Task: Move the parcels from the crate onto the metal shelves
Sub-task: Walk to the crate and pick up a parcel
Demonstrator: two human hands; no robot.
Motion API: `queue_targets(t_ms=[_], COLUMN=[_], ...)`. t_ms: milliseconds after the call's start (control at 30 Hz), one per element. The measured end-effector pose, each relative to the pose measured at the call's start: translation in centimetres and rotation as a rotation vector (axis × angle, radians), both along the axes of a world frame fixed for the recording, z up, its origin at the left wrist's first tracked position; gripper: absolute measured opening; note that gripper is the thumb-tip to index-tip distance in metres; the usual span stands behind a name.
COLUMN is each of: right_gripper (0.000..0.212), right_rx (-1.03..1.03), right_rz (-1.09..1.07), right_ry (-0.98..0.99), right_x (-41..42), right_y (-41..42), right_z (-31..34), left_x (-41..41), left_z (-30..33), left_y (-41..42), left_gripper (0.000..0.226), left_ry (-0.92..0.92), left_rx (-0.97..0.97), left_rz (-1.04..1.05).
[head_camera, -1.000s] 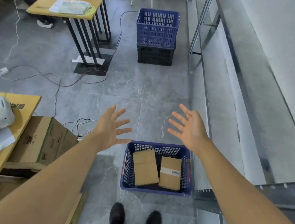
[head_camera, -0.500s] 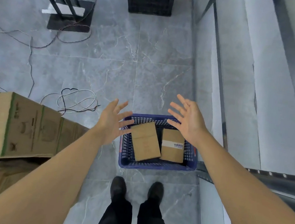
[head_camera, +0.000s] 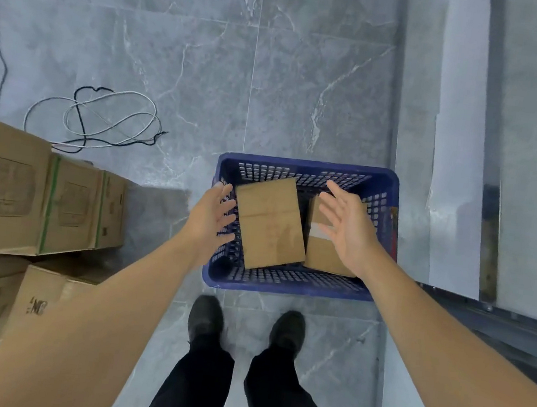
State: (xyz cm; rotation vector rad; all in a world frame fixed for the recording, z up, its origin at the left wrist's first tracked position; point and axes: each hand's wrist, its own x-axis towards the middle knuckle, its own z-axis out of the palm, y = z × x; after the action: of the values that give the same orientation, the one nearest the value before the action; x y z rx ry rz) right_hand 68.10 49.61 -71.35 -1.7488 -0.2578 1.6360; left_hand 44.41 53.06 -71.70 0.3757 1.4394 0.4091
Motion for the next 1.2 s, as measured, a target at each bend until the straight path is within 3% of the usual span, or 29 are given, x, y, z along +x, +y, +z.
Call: queue_targets(t_ms=[500, 833, 1067, 1200], right_gripper=[0.056, 0.053, 0.060, 0.070], right_rx=[-0.092, -0.129, -0.137, -0.241], right_rz=[0.154, 0.178, 0.160, 0.232], right_ry=[-0.023, -0.062, -0.014, -0.022], right_x=[0.4, 1.2, 1.2, 0.0], right_y=[-1.8, -2.1, -1.6, -1.2], right_z=[-18.7, -25.8, -28.0, -28.7], left_x=[0.7, 2.5, 2.4, 2.9], left_z=[-17.2, -22.2, -24.1, -24.3], left_y=[-1.8, -2.1, -2.4, -2.2], left_gripper=[0.063, 0.067, 0.066, 0.067], left_ry=[0.089, 0.114, 0.117, 0.091], left_rx=[-0.055, -0.072, -0.134, -0.151], left_rz=[0.054, 0.010, -0.026, 0.016])
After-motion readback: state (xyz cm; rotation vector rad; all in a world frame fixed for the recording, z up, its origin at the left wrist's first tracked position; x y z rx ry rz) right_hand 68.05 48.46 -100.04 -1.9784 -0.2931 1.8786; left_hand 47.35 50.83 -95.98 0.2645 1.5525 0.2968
